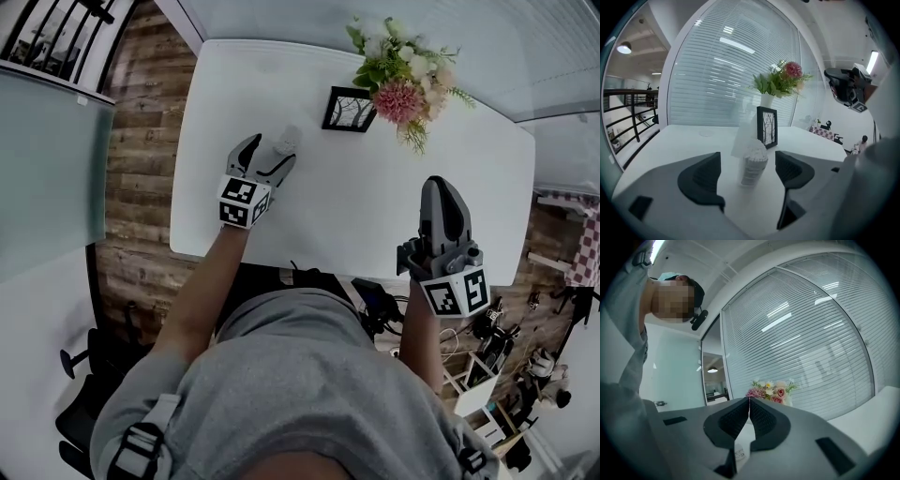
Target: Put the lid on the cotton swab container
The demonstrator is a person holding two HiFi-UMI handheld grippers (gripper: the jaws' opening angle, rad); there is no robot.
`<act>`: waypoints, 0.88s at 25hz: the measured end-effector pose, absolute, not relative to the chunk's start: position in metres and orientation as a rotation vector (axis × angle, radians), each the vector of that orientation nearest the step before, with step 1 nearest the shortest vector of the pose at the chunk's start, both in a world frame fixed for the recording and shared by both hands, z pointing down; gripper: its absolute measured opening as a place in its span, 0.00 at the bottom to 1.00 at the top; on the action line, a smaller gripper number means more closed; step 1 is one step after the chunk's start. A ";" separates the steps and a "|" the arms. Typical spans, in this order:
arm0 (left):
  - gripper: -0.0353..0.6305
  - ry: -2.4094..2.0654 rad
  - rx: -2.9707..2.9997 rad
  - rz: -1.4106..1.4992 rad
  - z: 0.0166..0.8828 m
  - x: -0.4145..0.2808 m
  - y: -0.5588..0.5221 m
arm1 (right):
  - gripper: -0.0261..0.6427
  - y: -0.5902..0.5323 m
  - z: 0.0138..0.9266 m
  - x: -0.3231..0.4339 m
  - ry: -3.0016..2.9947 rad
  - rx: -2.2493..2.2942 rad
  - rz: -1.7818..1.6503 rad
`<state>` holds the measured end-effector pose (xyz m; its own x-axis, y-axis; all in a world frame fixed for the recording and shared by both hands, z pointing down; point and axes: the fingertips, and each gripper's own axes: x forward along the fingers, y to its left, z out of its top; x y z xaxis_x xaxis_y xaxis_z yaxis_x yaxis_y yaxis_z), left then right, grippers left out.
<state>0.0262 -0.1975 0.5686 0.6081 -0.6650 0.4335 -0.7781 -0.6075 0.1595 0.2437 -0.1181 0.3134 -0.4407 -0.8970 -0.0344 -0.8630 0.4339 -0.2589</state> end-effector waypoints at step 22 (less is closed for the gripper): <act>0.42 -1.161 2.497 0.760 0.609 0.045 -0.202 | 0.08 -0.111 0.325 0.253 2.493 -1.610 -0.337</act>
<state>0.0448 -0.2022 0.6086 0.5375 -0.6217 0.5697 -0.7710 -0.6360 0.0335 0.2532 -0.1113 0.3248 -0.4103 -0.9119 -0.0072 -0.8772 0.3968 -0.2703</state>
